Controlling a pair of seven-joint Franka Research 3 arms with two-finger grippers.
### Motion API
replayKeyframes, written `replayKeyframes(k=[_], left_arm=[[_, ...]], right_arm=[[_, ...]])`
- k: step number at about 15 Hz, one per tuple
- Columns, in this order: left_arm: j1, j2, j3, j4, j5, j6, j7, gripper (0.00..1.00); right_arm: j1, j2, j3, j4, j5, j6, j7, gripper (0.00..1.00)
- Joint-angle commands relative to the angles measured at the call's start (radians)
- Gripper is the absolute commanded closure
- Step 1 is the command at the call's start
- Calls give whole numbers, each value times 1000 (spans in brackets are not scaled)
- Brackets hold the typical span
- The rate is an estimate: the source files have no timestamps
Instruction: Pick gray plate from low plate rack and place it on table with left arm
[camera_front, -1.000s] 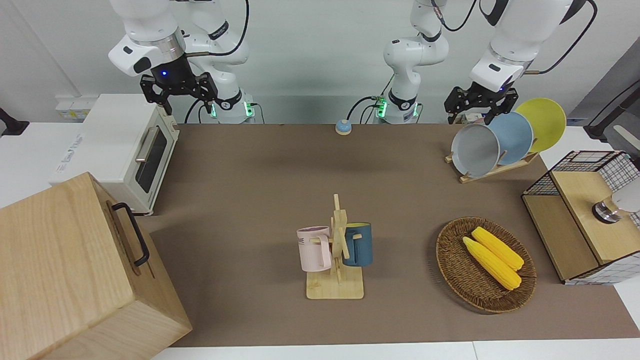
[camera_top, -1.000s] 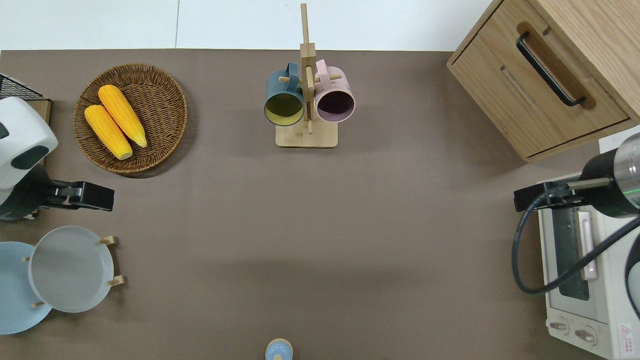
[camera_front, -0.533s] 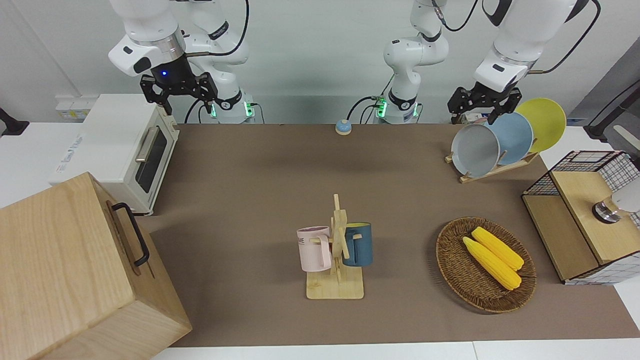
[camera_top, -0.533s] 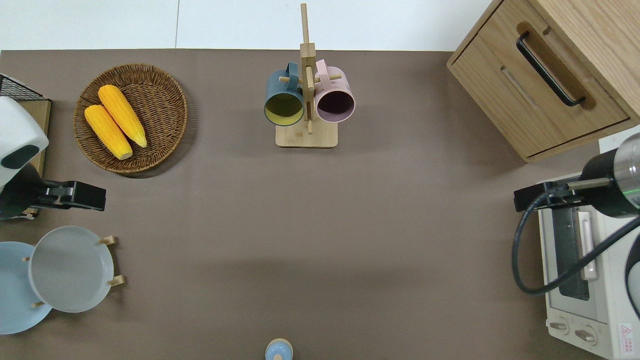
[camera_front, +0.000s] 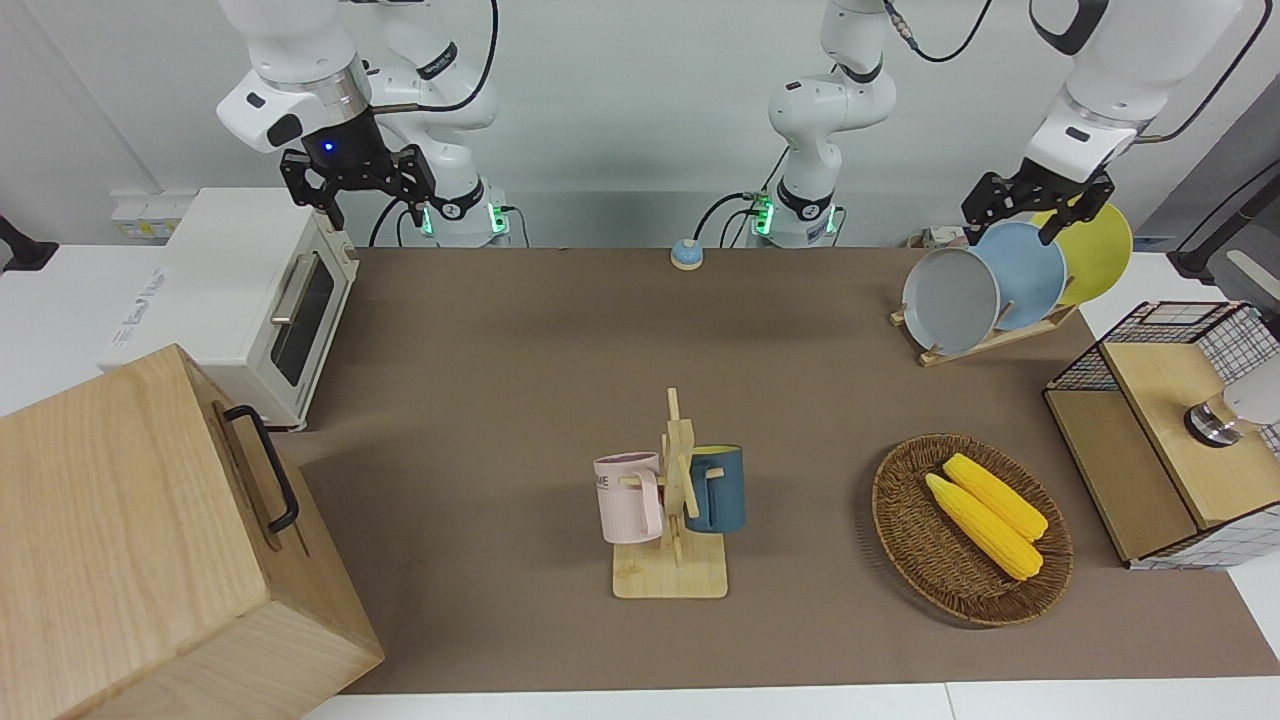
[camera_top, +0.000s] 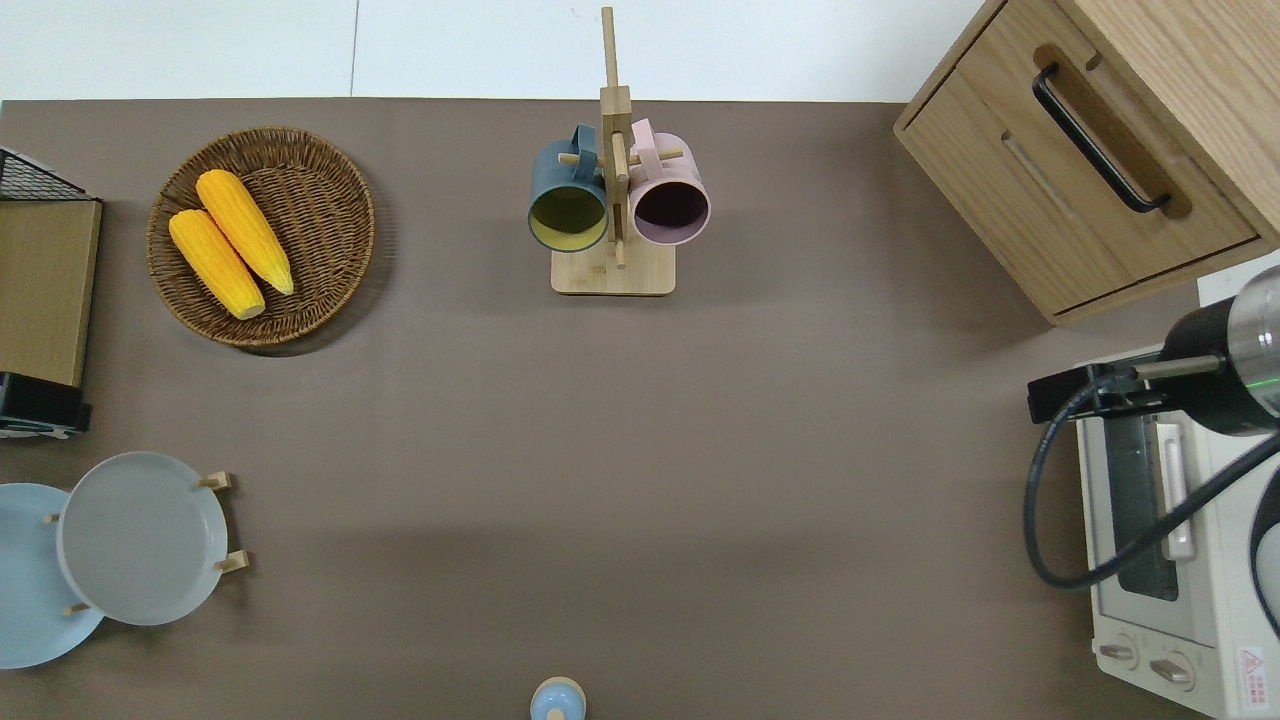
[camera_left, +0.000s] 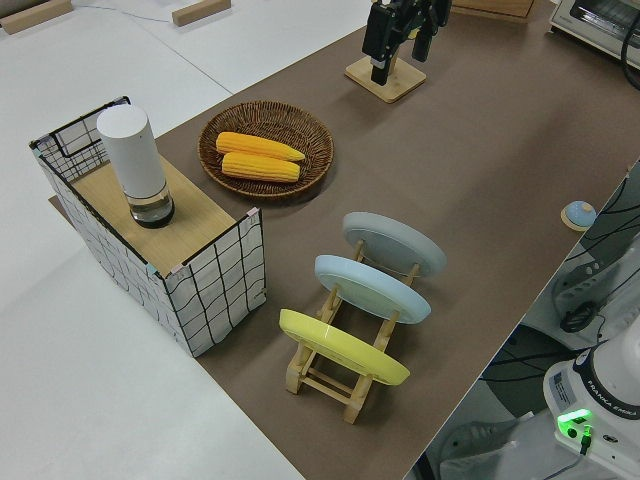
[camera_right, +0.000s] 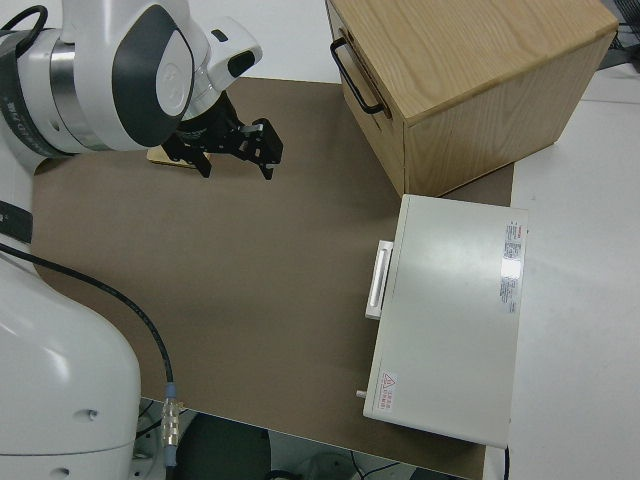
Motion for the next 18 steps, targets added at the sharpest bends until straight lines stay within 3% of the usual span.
replayKeyframes(k=[1,9,18], left_arm=[[25,-23,-6,-38,43,-6,26,2],[54,-44,40,-137,57,25,71,2],[57,-179,96,-447,49,223,80,5]], right_arm=[[-7,-2,7,6,7,-14,0,13],[-7,-2,7,6,7,-14,-1,11],[-7,-2,7,6,7,-14,-1,11]])
